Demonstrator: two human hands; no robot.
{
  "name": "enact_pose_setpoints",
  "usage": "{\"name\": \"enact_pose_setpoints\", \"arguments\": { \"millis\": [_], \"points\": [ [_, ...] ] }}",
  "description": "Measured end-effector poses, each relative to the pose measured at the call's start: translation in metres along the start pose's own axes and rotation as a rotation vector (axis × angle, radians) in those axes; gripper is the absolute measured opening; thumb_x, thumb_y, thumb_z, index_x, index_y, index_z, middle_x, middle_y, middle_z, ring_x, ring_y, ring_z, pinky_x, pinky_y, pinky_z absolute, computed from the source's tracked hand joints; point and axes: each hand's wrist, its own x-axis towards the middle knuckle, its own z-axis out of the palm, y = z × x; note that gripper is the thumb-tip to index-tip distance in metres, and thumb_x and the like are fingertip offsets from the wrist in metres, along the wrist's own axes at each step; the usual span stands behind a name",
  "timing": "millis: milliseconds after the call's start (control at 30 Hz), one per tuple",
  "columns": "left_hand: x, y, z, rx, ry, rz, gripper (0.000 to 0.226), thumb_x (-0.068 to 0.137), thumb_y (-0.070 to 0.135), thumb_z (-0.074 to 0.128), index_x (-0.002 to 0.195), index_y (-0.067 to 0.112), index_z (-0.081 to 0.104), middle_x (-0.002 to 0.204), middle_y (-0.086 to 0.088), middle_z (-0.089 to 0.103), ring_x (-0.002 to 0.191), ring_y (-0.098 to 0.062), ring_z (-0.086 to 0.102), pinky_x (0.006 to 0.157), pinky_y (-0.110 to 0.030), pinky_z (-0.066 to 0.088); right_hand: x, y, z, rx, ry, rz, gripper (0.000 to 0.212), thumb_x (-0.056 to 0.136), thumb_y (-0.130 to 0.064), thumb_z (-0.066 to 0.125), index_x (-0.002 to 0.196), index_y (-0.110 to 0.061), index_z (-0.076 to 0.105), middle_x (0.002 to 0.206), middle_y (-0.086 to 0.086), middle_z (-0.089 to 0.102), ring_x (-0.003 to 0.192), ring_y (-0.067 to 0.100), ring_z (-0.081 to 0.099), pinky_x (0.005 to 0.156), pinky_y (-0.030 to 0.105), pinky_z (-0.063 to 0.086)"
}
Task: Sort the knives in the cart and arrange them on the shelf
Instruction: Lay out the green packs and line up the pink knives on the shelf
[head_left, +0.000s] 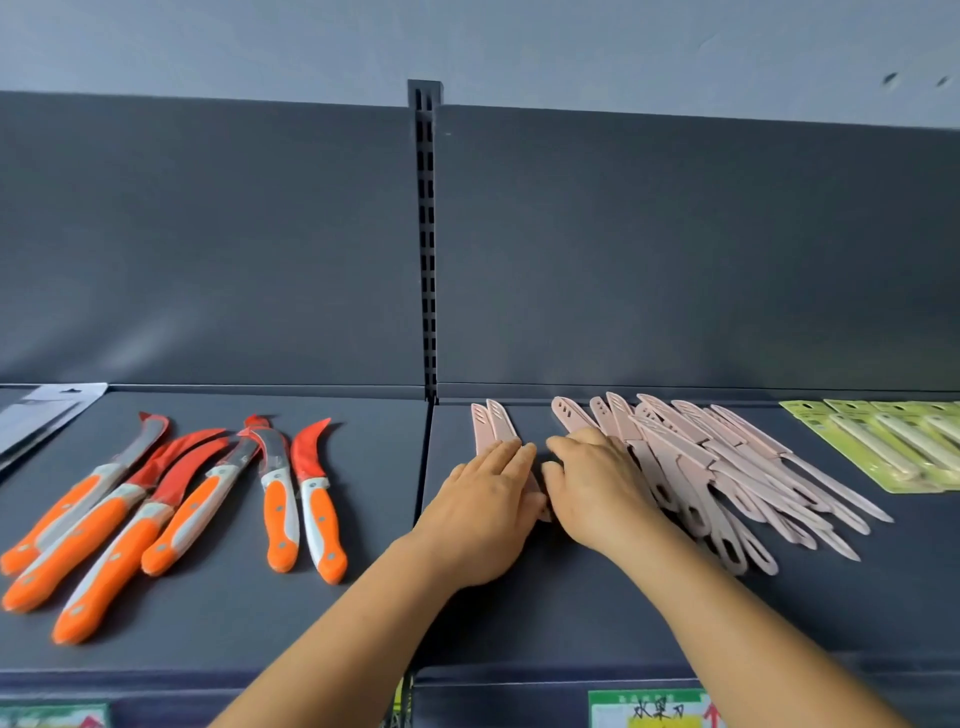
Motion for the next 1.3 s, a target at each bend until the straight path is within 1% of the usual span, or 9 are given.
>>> {"name": "enact_pose_setpoints", "arguments": {
  "millis": [300, 467, 600, 767, 933, 1033, 1100, 1233, 1300],
  "points": [
    [0.004, 0.009, 0.002, 0.025, -0.042, -0.047, 0.049, 0.099, 0.04, 0.037, 0.138, 0.012, 0.04, 0.143, 0.002, 0.033, 0.134, -0.017, 0.029, 0.11, -0.03, 0.028, -0.012, 0.032, -0.011, -0.211, -0.061, -0.015, 0.036, 0.101, -0.032, 0.035, 0.134, -0.028, 0.048, 0.142, -0.007, 0.04, 0.131, 0.019, 0.028, 0.102, 0.031, 0.028],
    [-0.002, 0.005, -0.003, -0.012, -0.061, -0.034, 0.052, 0.1, 0.04, 0.038, 0.144, 0.013, 0.034, 0.149, 0.003, 0.027, 0.138, -0.016, 0.028, 0.11, -0.026, 0.026, -0.003, 0.023, -0.011, -0.25, -0.022, -0.009, 0.032, 0.097, -0.024, 0.047, 0.129, -0.023, 0.05, 0.129, -0.001, 0.051, 0.123, 0.023, 0.038, 0.096, 0.031, 0.036],
    [-0.003, 0.002, -0.002, -0.025, -0.059, -0.036, 0.055, 0.099, 0.04, 0.039, 0.146, 0.013, 0.031, 0.151, 0.004, 0.024, 0.137, -0.018, 0.03, 0.111, -0.026, 0.025, 0.006, 0.009, -0.018, -0.374, -0.091, 0.033, 0.051, 0.086, 0.0, 0.051, 0.133, -0.018, 0.047, 0.134, 0.008, 0.051, 0.128, 0.027, 0.039, 0.094, 0.032, 0.041],
    [-0.002, -0.001, 0.001, -0.046, -0.058, -0.041, 0.06, 0.099, 0.041, 0.039, 0.15, 0.014, 0.022, 0.157, 0.004, 0.016, 0.144, -0.015, 0.018, 0.116, -0.025, 0.018, 0.013, -0.001, -0.026, -0.455, -0.111, 0.057, 0.049, 0.088, 0.002, 0.053, 0.134, -0.014, 0.047, 0.132, 0.006, 0.054, 0.126, 0.027, 0.048, 0.096, 0.03, 0.043],
    [-0.002, -0.004, 0.004, -0.054, -0.007, -0.026, 0.052, 0.099, 0.04, 0.039, 0.142, 0.012, 0.036, 0.149, 0.004, 0.028, 0.139, -0.015, 0.025, 0.114, -0.027, 0.022, 0.022, 0.002, -0.022, -0.221, -0.007, 0.132, 0.025, 0.088, -0.005, 0.053, 0.11, -0.011, 0.061, 0.124, 0.011, 0.06, 0.112, 0.031, 0.058, 0.082, 0.032, 0.048],
    [-0.003, -0.006, 0.004, -0.06, -0.003, -0.025, 0.051, 0.098, 0.04, 0.039, 0.142, 0.013, 0.037, 0.148, 0.005, 0.029, 0.137, -0.016, 0.028, 0.113, -0.03, 0.025, 0.029, 0.002, -0.014, 0.187, -0.013, 0.171, 0.014, 0.085, -0.009, 0.051, 0.079, -0.012, 0.064, 0.084, 0.008, 0.062, 0.08, 0.029, 0.056, 0.061, 0.028, 0.039],
    [-0.003, -0.007, 0.003, -0.066, -0.011, -0.028, 0.051, 0.098, 0.04, 0.041, 0.141, 0.014, 0.037, 0.15, 0.005, 0.028, 0.136, -0.016, 0.029, 0.113, -0.029, 0.025, 0.028, -0.003, -0.007, 0.436, -0.053, 0.195, 0.016, 0.081, -0.008, 0.051, 0.074, -0.007, 0.065, 0.068, 0.009, 0.056, 0.067, 0.028, 0.05, 0.059, 0.029, 0.039],
    [-0.002, -0.008, 0.003, -0.095, -0.026, -0.033, 0.051, 0.097, 0.042, 0.042, 0.14, 0.015, 0.038, 0.15, 0.006, 0.029, 0.134, -0.016, 0.032, 0.111, -0.03, 0.028, 0.026, -0.012, -0.004, 0.505, -0.047, 0.234, 0.027, 0.084, -0.005, 0.051, 0.106, -0.004, 0.068, 0.106, 0.016, 0.069, 0.101, 0.034, 0.062, 0.086, 0.039, 0.053],
    [-0.002, -0.009, 0.003, -0.096, -0.024, -0.031, 0.049, 0.097, 0.042, 0.042, 0.138, 0.015, 0.04, 0.147, 0.007, 0.032, 0.132, -0.016, 0.034, 0.11, -0.028, 0.029, 0.029, -0.013, -0.003, 0.445, -0.045, 0.232, 0.03, 0.084, -0.002, 0.049, 0.108, -0.005, 0.067, 0.108, 0.015, 0.068, 0.102, 0.034, 0.062, 0.087, 0.039, 0.053]
  ]
}}
